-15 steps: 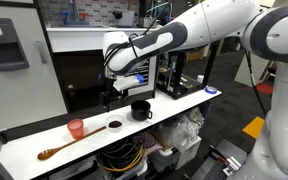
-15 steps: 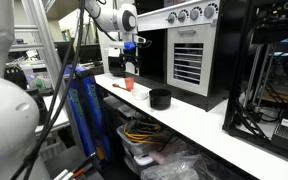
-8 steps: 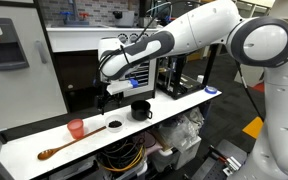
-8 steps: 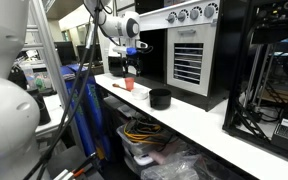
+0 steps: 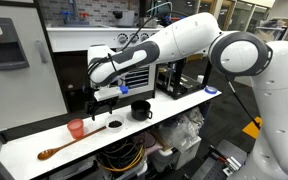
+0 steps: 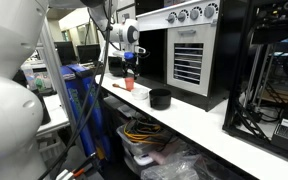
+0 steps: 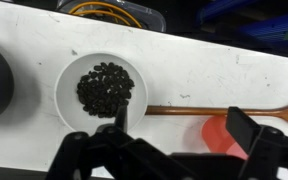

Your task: Pour the contents in the white bowl into the black mug

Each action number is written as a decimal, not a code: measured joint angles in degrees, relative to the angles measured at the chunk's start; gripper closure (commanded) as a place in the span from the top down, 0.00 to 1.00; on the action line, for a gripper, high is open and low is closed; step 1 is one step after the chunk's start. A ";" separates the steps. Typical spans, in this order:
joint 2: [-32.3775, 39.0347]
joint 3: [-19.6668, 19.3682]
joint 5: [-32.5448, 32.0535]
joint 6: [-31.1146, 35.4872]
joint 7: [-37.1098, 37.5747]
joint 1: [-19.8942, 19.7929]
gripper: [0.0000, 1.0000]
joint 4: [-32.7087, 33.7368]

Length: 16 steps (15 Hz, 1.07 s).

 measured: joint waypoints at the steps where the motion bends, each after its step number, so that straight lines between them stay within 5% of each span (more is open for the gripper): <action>1: 0.69 -0.32 0.00 -1.22 1.52 0.55 1.00 0.96; 7: 4.05 -1.95 -0.94 -8.23 7.81 3.22 1.00 5.72; 16: 8.40 -3.94 -5.92 -6.06 6.32 3.58 1.00 7.00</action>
